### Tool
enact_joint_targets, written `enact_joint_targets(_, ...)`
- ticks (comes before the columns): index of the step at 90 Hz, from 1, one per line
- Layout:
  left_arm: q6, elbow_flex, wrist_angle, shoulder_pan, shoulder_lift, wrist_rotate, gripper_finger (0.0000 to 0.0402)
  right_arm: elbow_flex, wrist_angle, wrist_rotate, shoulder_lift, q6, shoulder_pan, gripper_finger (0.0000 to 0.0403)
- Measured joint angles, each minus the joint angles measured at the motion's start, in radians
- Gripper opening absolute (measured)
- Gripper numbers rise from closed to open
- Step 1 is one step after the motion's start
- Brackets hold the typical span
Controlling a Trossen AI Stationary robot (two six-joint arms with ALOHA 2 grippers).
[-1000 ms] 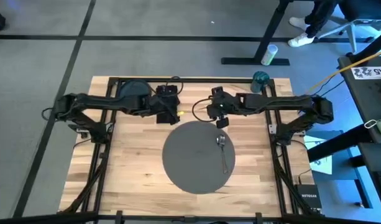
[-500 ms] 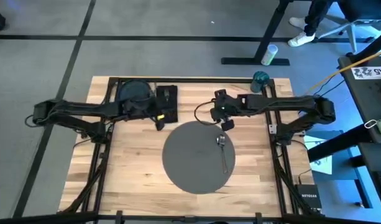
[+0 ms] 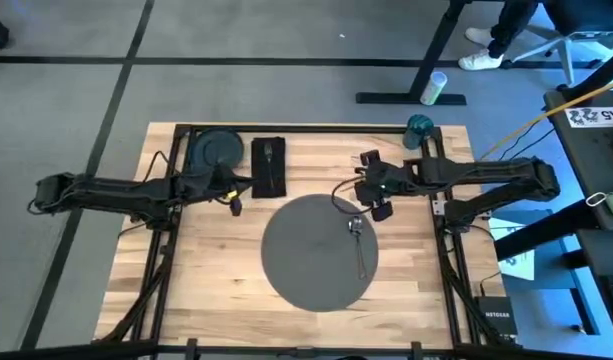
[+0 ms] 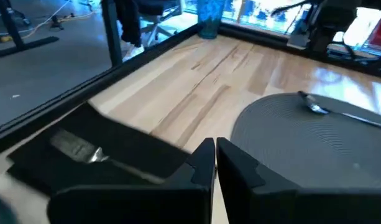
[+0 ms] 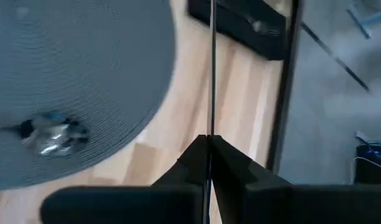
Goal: Set table place
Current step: Put the black table knife on the gray tablemat to the left of the black spoon
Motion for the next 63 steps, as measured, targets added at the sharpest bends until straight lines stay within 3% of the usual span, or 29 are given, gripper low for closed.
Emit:
enact_joint_targets(17, -0.027, -0.048, 0.004, 0.0, -0.054, -0.018, 0.0, -0.164, 0.078, 0.013, -0.093, 0.08, 0.047, 0.0)
enact_joint_targets(35, -0.028, -0.053, 0.003, 0.0, -0.086, -0.019, 0.0, -0.314, 0.281, -0.061, -0.183, 0.183, 0.092, 0.0)
enact_joint_targets(63, -0.026, -0.053, -0.015, 0.0, -0.098, -0.032, 0.0, -0.344, 0.499, -0.112, -0.208, 0.462, 0.194, 0.0)
